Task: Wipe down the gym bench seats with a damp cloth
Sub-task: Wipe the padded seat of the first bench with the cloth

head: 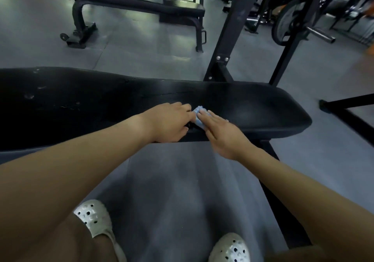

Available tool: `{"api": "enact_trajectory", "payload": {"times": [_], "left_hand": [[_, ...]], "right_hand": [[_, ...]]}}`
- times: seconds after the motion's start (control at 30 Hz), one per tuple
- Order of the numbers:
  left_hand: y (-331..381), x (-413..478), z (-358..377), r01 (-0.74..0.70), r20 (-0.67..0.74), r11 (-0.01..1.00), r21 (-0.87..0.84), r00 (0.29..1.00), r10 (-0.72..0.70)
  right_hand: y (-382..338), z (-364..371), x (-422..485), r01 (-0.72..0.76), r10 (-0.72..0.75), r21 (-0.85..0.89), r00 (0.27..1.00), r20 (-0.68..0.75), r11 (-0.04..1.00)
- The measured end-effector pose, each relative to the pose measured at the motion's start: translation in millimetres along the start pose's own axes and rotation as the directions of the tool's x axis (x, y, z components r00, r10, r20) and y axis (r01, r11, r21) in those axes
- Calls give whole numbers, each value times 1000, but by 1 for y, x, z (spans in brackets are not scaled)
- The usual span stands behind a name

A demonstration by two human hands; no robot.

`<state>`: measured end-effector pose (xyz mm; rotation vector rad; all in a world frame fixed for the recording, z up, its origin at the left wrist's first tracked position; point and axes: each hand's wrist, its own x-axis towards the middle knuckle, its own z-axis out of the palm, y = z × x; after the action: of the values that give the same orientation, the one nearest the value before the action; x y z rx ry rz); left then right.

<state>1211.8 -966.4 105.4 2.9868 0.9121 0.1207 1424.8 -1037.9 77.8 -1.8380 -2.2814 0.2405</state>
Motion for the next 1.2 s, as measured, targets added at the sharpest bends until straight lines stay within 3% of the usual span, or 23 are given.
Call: {"api": "enact_trajectory", "payload": {"times": [0.13, 0.23, 0.4, 0.47, 0.57, 0.7, 0.8, 1.0, 1.1, 1.2], "left_hand": [[19, 19, -1, -21, 34, 1000, -19, 999, 22], [33, 32, 0, -37, 39, 999, -37, 998, 39], [56, 47, 7, -79, 24, 997, -13, 997, 79], [60, 52, 12, -89, 12, 996, 4, 996, 89], [66, 60, 15, -96, -6, 995, 29, 995, 96], [77, 73, 17, -100, -36, 994, 45, 994, 102], [84, 80, 21, -115, -36, 993, 31, 993, 116], [87, 85, 29, -129, -37, 991, 43, 991, 131], [87, 88, 30, -133, -58, 990, 44, 989, 136], [89, 92, 34, -123, -98, 991, 52, 987, 128]], "right_hand": [[43, -5, -24, -23, 23, 18, 1000, 2, 1000], [79, -12, -39, -134, 134, 11, 987, -83, 991], [126, -25, -59, -462, 461, 54, 857, -230, 885], [125, -21, -58, -492, 502, 108, 822, -268, 864], [105, -4, -58, -363, 371, 85, 874, -315, 928], [95, 9, -62, -157, 148, -23, 964, -220, 987], [118, 0, -62, -174, 145, -111, 962, -233, 978], [175, -25, -87, -533, 400, -181, 782, -478, 827], [187, -25, -97, -569, 532, 82, 695, -484, 818], [162, -20, -85, -571, 682, 379, 554, -477, 729]]}}
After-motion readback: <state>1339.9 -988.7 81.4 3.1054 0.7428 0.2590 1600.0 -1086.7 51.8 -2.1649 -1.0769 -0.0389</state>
